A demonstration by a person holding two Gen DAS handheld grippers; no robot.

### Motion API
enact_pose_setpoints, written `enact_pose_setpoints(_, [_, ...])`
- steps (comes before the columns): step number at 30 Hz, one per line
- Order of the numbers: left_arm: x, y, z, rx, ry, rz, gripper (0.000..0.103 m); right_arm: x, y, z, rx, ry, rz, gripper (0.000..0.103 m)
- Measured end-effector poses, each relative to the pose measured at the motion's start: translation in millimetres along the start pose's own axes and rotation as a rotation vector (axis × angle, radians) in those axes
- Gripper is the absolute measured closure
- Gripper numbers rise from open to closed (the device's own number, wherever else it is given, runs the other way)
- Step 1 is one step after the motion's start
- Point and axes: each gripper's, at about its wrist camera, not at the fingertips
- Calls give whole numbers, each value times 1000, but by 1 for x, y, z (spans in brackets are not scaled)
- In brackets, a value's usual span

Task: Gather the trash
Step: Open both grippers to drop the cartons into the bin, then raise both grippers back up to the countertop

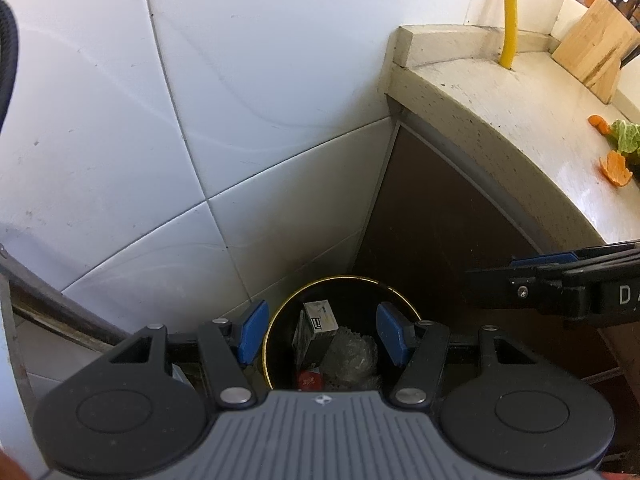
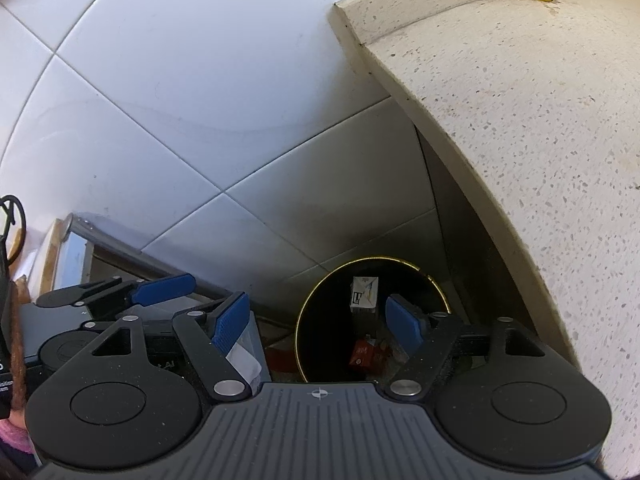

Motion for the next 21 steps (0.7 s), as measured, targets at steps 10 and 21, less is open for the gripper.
enact_pose_setpoints(10, [-3, -4, -2, 29, -12, -13, 46, -8, 1, -4, 6, -17, -15, 21])
enact_pose_setpoints(21, [-13, -12, -1, 75, -57, 13, 47, -33, 0, -7, -13, -70, -32, 19])
Point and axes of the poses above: each gripper's, at about its wrist camera, not at the fingertips, and x roughly the way its jaws point, y to its left, z to its top, and after that the axes turned 13 degrees about -y, right-handed
